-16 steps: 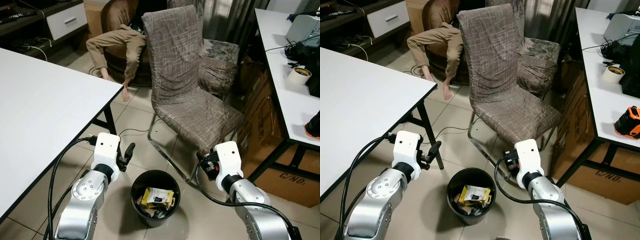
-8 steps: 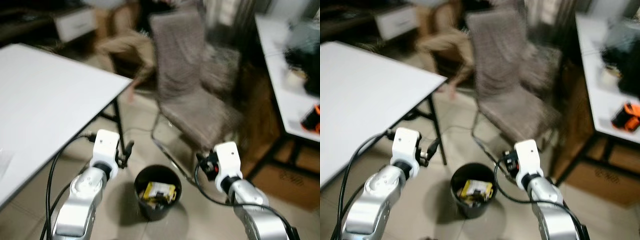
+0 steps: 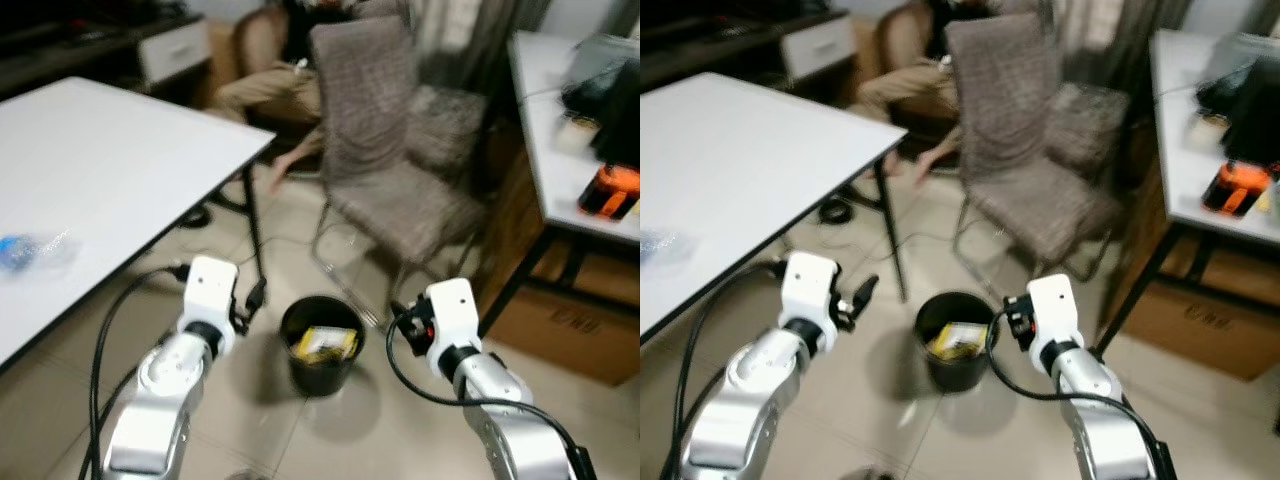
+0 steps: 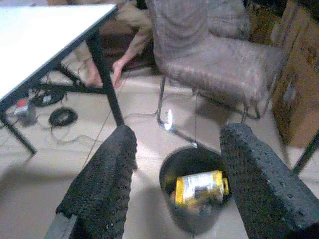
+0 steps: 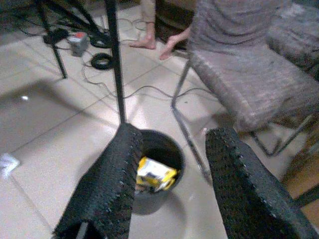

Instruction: Picking trash to rubbish bin

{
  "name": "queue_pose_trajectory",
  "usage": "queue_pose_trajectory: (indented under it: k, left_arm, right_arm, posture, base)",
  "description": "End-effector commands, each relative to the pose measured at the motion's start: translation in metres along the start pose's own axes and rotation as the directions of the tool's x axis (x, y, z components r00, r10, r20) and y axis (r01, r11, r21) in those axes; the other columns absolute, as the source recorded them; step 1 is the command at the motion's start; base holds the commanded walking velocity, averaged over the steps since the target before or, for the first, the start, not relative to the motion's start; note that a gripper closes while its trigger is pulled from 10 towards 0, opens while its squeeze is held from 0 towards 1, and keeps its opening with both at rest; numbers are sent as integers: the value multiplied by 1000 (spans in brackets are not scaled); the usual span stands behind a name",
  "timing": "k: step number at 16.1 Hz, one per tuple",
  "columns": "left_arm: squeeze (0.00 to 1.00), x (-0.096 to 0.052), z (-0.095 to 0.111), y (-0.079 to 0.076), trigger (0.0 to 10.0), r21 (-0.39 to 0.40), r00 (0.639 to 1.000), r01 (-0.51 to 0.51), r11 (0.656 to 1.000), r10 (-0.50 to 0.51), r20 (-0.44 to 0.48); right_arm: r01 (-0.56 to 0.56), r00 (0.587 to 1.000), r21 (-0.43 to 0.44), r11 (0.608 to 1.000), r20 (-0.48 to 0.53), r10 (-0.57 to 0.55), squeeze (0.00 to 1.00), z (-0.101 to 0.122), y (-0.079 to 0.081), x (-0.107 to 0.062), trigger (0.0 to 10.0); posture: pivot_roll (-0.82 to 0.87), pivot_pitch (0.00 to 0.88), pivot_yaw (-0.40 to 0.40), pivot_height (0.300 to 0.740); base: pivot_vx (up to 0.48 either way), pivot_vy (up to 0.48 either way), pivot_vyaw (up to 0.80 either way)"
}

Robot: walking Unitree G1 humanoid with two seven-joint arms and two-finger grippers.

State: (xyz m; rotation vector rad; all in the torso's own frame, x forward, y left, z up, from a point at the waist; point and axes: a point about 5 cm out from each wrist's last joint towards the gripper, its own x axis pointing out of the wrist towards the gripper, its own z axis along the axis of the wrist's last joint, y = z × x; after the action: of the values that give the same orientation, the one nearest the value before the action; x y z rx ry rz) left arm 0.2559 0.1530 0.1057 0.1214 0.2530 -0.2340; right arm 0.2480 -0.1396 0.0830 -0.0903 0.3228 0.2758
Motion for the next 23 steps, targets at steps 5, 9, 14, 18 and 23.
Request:
queue_pose_trajectory:
  k: [5, 9, 14, 18, 23]
  left_arm:
    - [0, -1, 3, 1, 10000, 9, 1000, -1, 1000, 1, 7]
    - [0, -1, 5, 3, 10000, 17, 1000, -3, 1000, 3, 12]
    - [0, 0, 16, 8, 10000, -16, 993, -62, 998, 63, 104]
    - [0, 1, 28, 15, 10000, -9, 984, -84, 996, 84, 160]
    - [0, -3, 30, 25, 10000, -11, 974, -145, 989, 145, 177]
  right_arm:
    - [5, 1000, 0, 1000, 16, -5, 0, 3, -2, 1, 10000]
    - [2, 1000, 2, 1000, 19, -2, 0, 3, -1, 2, 10000]
    - [-25, 999, -26, 999, 36, 26, 0, 6, 0, 3, 10000]
    - [-108, 992, -57, 992, 64, 112, 0, 13, 13, 7, 10000]
    - [-184, 979, -85, 979, 78, 190, 0, 16, 23, 12, 10000]
  posture:
    - [-152, 0, -32, 740]
    - [-153, 0, -29, 740]
    - [-156, 0, -34, 740]
    - [-144, 0, -42, 740]
    - [-126, 0, -59, 740]
  base:
    - [-288, 0, 0]
    - [-288, 0, 0]
    - [-112, 0, 0]
    - [0, 0, 298]
    - [355, 0, 800]
